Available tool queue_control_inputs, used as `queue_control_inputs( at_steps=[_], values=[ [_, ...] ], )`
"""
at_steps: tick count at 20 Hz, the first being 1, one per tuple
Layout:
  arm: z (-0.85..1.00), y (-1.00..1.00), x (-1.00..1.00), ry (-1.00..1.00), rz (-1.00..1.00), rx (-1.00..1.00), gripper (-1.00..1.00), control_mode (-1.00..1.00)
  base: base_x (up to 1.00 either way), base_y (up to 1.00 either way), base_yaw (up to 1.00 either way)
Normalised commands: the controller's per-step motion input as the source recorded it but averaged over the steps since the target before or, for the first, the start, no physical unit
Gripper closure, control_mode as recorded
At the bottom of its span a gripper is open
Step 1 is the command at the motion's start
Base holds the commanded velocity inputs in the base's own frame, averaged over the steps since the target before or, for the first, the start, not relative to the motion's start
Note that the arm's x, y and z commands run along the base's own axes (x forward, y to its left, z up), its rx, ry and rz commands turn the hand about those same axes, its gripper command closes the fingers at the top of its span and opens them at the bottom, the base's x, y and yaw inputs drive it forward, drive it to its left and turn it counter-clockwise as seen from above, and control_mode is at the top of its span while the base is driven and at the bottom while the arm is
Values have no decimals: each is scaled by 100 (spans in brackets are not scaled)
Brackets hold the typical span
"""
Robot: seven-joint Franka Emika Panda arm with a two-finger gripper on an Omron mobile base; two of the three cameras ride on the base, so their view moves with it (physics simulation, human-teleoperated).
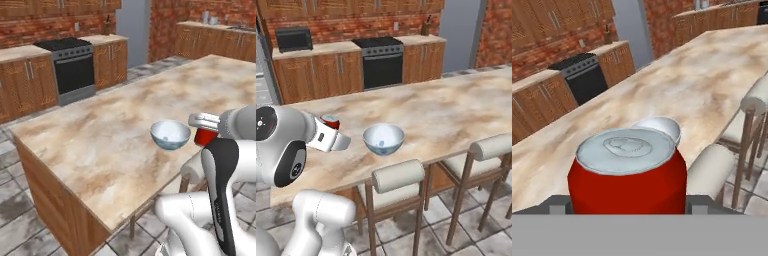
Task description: Open the fridge, grab two sodas, and place both sodas inside the bowl with ice on the dining counter.
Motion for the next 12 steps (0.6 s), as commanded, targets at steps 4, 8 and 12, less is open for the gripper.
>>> queue_control_inputs(
  at_steps=[4,8,12],
  values=[
    [0,0,0,0,0,0,100,100,24,-50,48],
    [0,0,0,0,0,0,100,100,24,-44,50],
    [0,0,0,0,0,0,100,100,25,-44,51]
  ],
)
